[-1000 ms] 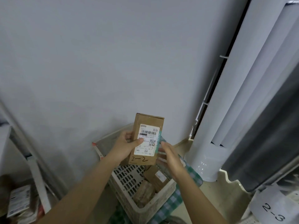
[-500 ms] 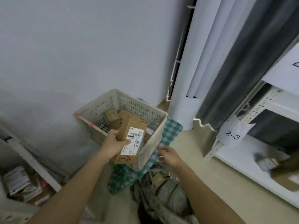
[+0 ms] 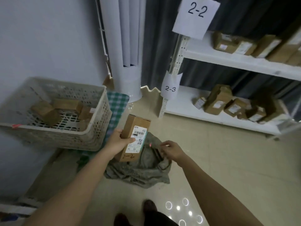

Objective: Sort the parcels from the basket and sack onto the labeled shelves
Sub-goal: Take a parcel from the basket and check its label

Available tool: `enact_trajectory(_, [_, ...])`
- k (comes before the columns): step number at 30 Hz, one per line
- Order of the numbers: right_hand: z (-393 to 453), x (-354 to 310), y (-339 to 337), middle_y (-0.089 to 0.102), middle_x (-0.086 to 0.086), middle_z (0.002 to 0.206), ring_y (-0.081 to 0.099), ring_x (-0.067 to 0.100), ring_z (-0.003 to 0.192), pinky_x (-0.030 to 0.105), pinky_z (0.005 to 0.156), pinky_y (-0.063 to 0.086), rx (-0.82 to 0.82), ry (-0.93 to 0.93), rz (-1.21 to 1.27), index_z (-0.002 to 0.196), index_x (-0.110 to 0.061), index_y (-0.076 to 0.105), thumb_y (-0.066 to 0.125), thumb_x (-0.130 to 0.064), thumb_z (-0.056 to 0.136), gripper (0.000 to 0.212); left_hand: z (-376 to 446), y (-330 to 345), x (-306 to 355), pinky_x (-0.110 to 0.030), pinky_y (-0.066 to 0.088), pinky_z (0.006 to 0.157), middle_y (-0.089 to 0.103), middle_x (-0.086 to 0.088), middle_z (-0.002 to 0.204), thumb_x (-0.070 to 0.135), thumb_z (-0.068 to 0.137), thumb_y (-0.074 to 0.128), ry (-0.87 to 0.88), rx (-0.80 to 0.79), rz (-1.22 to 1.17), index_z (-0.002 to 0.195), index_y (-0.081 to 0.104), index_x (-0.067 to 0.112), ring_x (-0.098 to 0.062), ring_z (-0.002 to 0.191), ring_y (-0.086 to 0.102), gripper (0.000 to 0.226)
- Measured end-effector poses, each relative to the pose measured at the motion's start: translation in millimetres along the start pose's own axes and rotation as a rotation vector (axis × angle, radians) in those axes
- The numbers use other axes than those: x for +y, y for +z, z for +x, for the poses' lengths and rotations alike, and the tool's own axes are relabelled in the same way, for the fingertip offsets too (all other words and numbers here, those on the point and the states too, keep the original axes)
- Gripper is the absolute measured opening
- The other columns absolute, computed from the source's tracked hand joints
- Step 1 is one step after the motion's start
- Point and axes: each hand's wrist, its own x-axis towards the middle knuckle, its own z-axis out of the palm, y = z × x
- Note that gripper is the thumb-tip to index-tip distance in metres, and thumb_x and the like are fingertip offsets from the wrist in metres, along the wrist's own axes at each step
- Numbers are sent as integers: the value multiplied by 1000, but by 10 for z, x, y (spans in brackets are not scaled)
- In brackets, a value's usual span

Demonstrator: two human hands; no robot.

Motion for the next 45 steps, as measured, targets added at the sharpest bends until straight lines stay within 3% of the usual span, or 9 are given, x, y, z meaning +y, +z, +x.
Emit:
enact_trajectory(4, [-22, 260, -661, 62, 11, 92, 56, 23, 77, 28, 66, 43, 57, -13, 2, 99, -13, 62, 52, -16, 97, 11, 114, 706, 343, -41, 54, 87, 66, 3, 106, 23, 76, 79, 38, -63, 40, 111, 54, 18, -16, 95, 65, 43])
enact_trajectory(9, [89, 559, -1631, 60, 11, 90, 53, 14, 66, 13, 50, 40, 108, -69, 3, 111, -5, 62, 47, -13, 99, 21, 314, 1705, 890, -42, 54, 88, 64, 2, 107, 23, 76, 80, 90, -87, 5, 114, 48, 16, -18, 98, 65, 50])
enact_trajectory(13, [178, 792, -2519, 60, 9, 88, 54, 19, 71, 14, 51, 40, 149, -89, -27, 108, -9, 62, 46, -10, 98, 19, 517, 2588, 1310, -44, 56, 86, 70, 1, 109, 37, 59, 81, 150, -131, -41, 114, 58, 16, -16, 96, 69, 63])
enact_trajectory(18, [320, 985, -3436, 61, 4, 82, 54, 22, 74, 23, 54, 40, 220, -91, -59, 99, -14, 60, 46, -9, 96, 16, 594, 3369, 1832, -40, 55, 88, 66, 1, 110, 21, 75, 79, 192, -84, -76, 113, 52, 13, -18, 99, 66, 47])
enact_trajectory(26, [969, 791, -4348, 60, 5, 87, 53, 21, 77, 17, 53, 39, 195, -135, -87, 107, -10, 59, 44, -11, 99, 17, 1194, 3753, 2621, -23, 43, 69, 55, 3, 108, 17, 83, 74, 256, 40, -35, 115, 44, 13, -15, 96, 56, 44])
enact_trajectory(32, [1729, 266, -5001, 60, 8, 93, 56, 19, 78, 14, 55, 43, 176, -191, -217, 115, -5, 60, 45, -12, 100, 23, 2202, 3932, 3395, -41, 52, 90, 58, -3, 117, 26, 76, 80, 331, 139, -67, 106, 46, 25, -22, 103, 61, 45])
enact_trajectory(36, [2334, -241, -5556, 64, 9, 102, 61, 27, 98, 38, 87, 51, 240, -241, -386, 113, -9, 64, 48, -18, 98, 24, 2867, 3984, 4087, -45, 50, 93, 59, 0, 113, 27, 75, 80, 415, 175, -108, 104, 47, 29, -23, 107, 59, 43])
enact_trajectory(41, [2950, -762, -5981, 66, 4, 102, 62, 20, 91, 28, 76, 47, 285, -306, -386, 112, -15, 63, 46, -17, 98, 23, 3663, 3934, 4751, -48, 48, 96, 58, -3, 119, 48, 67, 79, 456, 291, -27, 111, 50, 33, -26, 113, 54, 55])
enact_trajectory(45, [3337, -857, -6079, 65, 5, 108, 58, 18, 92, 28, 80, 46, 196, -314, -470, 113, -15, 64, 47, -16, 98, 23, 4065, 3933, 4970, -50, 49, 94, 58, -3, 122, 41, 73, 79, 419, 314, -6, 116, 50, 28, -27, 114, 56, 53])
